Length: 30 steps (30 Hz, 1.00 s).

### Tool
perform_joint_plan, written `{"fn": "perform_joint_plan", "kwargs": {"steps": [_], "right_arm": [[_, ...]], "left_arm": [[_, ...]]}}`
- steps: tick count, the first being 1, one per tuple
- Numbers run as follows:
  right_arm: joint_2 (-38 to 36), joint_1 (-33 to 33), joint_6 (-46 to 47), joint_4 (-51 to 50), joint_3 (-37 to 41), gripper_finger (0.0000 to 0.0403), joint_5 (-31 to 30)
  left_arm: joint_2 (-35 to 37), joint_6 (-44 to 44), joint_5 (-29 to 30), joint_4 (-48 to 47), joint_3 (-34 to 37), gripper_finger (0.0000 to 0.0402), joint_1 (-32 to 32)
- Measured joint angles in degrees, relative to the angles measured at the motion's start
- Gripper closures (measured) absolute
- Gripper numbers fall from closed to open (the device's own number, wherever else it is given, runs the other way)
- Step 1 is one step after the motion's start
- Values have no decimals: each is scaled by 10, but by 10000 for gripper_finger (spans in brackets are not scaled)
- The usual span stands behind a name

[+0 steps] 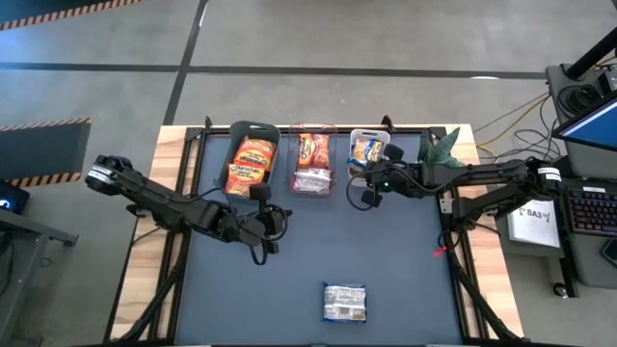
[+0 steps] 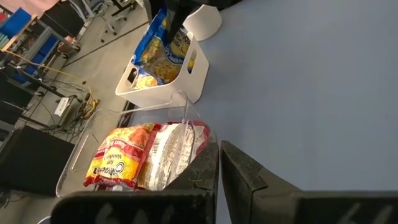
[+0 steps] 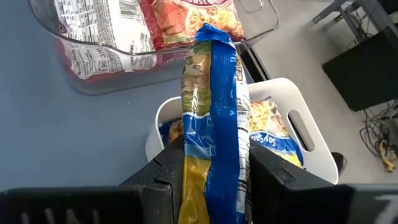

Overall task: Sort Maruchan noodles
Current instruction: Put the blue noodle pack into the white bin

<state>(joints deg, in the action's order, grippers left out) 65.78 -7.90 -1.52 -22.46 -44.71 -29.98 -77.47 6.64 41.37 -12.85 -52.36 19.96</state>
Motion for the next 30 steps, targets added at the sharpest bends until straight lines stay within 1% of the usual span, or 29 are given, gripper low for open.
{"fn": "perform_joint_plan", "kwargs": {"steps": [10,13,17,19,26,30], "right_arm": [[0,0,27,-1,0,293,3],[0,1,6,-4,0,295,15],[0,1,6,-5,0,292,16],[0,1,10,-6,0,277,16],[0,1,27,-11,1,189,16],[-3,2,25,-16,-2,151,16]], "left_arm": [[0,2,1,4,0,402,0],[0,2,1,4,0,402,0],[0,2,1,4,0,402,0],[0,2,1,4,0,402,0],[0,2,1,4,0,402,0],[0,2,1,4,0,402,0]]}}
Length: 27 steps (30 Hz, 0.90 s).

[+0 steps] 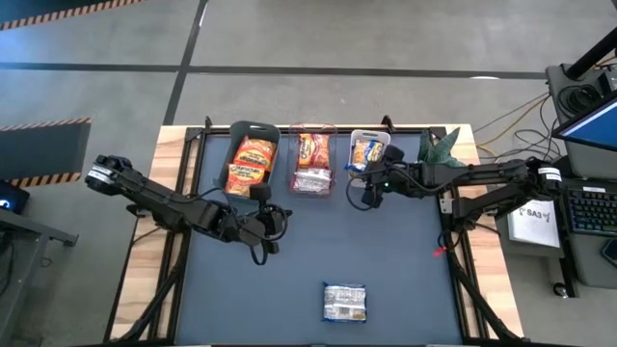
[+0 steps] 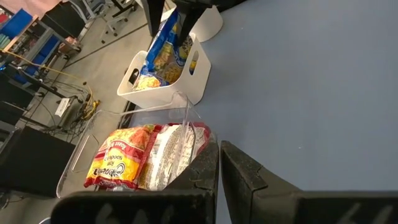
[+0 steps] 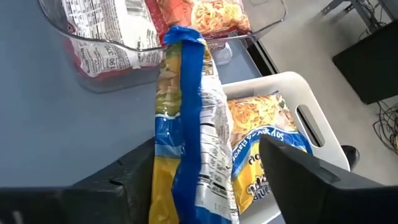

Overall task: Sort Maruchan noodles
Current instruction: Put the blue noodle pack into the white bin

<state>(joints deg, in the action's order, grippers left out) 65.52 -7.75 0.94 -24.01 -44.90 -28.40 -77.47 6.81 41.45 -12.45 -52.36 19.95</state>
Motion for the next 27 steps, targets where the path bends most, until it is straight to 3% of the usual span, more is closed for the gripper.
{"fn": "perform_joint_plan", "kwargs": {"steps": [4,7,13,27], "right_arm": [[1,0,-8,-8,-19,134,3],[3,0,-17,-9,-27,145,6],[4,0,-14,-24,-32,219,38],[6,0,-32,-35,-31,375,39]], "left_arm": [[0,0,0,0,0,402,0],[0,0,0,0,0,402,0],[0,0,0,0,0,402,0],[0,0,0,0,0,402,0]]}}
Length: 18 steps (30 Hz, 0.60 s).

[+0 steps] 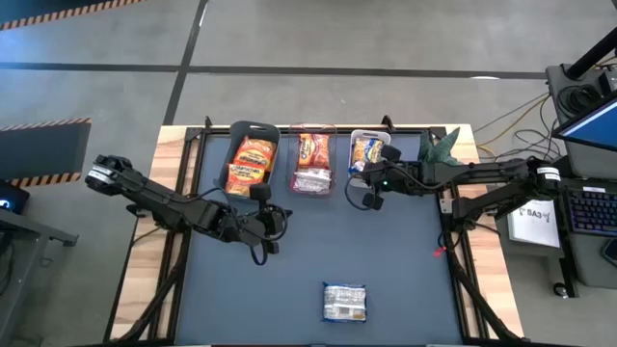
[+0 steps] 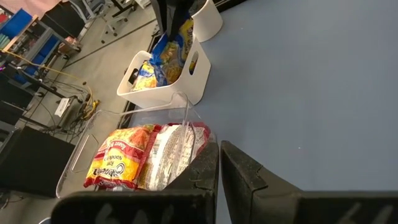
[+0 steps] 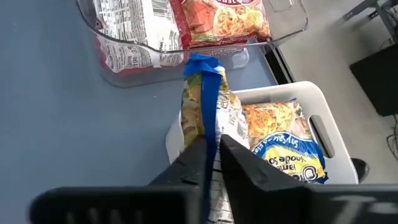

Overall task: Sort Maruchan noodles
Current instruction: Put the blue noodle pack into the white bin

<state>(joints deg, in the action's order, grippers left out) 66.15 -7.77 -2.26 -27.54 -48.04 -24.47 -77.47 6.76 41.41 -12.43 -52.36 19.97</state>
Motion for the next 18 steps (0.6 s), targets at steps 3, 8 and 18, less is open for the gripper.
{"fn": "perform_joint_plan", "kwargs": {"steps": [3,8,18], "right_arm": [[-4,0,-14,-5,-7,391,0],[-23,0,-40,-30,-19,393,14],[-63,-8,-90,-26,-16,394,40]], "left_arm": [[0,0,0,0,0,402,0],[0,-3,0,0,0,402,1],[0,-3,0,0,0,402,2]]}}
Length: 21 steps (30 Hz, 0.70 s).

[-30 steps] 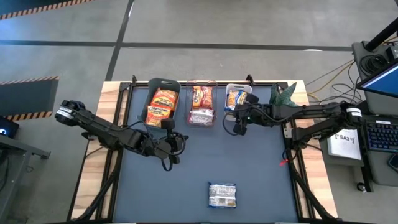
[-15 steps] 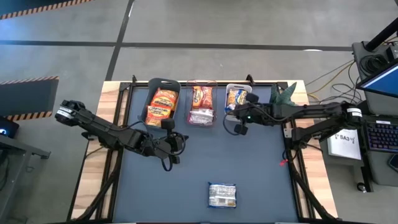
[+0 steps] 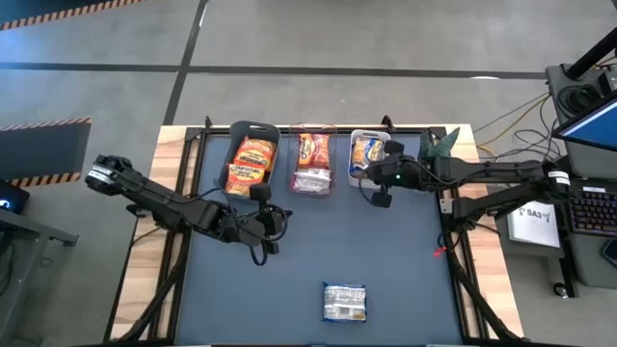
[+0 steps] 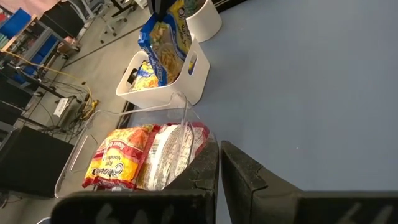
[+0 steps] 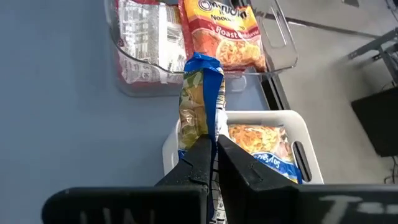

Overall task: Sort Maruchan noodles
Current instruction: Put the blue noodle pack into the white bin

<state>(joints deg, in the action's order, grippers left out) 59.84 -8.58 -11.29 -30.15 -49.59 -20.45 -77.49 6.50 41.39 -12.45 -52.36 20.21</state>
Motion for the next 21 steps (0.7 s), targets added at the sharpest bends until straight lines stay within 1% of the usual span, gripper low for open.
{"fn": "perform_joint_plan", "kwargs": {"steps": [5,14,17,21], "right_arm": [[2,-16,-14,11,9,394,30],[4,-32,-24,22,17,392,29],[10,-32,-11,22,22,381,25],[21,-32,2,23,25,354,13]], "left_arm": [[0,0,0,0,0,402,0],[0,3,0,0,-3,402,0],[0,5,0,0,-3,402,0],[0,5,0,0,-3,402,0]]}}
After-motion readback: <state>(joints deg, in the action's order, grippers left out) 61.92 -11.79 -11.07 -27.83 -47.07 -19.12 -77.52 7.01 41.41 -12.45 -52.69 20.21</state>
